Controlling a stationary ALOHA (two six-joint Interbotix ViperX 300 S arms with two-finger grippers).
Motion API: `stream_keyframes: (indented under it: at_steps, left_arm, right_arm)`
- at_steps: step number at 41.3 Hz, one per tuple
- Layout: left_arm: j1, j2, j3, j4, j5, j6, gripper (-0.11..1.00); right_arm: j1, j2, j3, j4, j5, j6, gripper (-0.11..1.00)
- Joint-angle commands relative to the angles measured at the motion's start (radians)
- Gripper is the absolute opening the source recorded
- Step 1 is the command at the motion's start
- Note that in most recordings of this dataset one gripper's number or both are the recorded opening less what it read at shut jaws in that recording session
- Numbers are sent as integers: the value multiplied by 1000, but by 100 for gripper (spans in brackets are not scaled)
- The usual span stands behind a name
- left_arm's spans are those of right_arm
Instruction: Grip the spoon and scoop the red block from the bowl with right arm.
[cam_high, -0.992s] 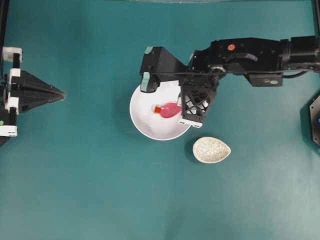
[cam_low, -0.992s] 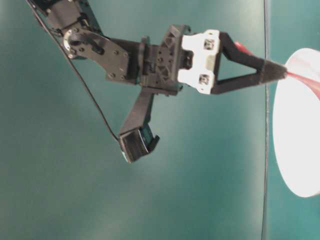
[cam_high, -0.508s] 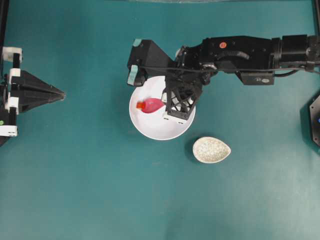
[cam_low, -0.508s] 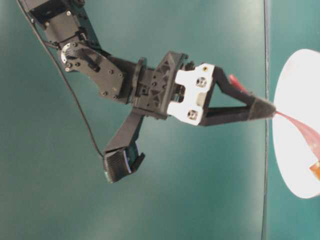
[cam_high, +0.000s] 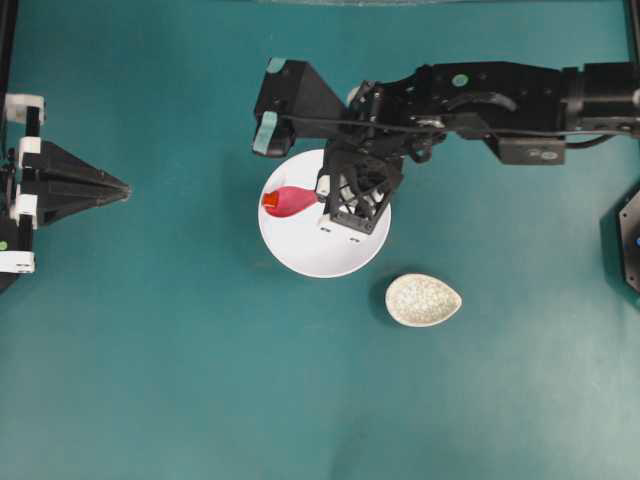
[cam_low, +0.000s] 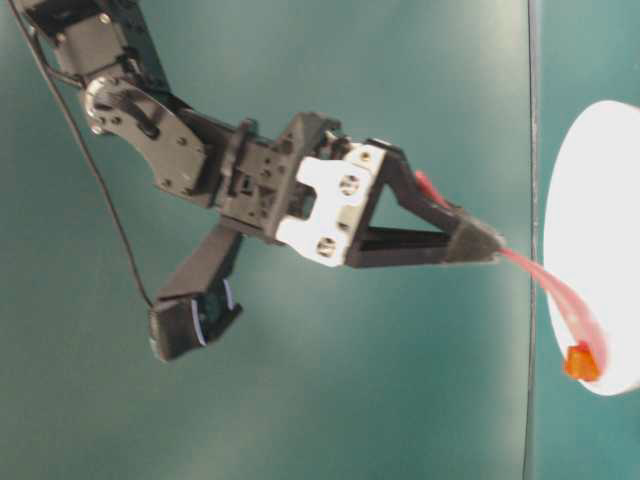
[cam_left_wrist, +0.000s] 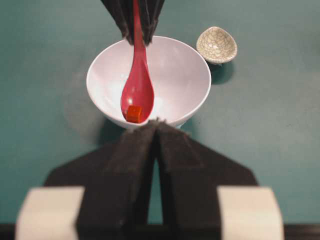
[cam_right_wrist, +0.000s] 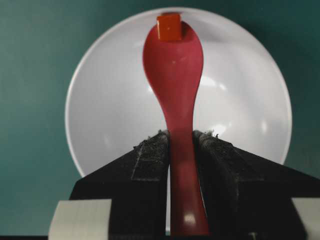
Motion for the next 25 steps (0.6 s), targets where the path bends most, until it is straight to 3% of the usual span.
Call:
stream_keyframes:
  at_steps: [1, 9, 25]
  left_arm:
    - [3, 5, -23, 2, -6, 2, 0]
    - [3, 5, -23, 2, -6, 0, 0]
    - [3, 5, -23, 2, -6, -3, 0]
  right_arm:
    - [2, -52, 6, 3, -6, 8, 25]
    - [8, -83, 51, 3, -26, 14, 25]
    - [21, -147, 158, 3, -210, 12, 25]
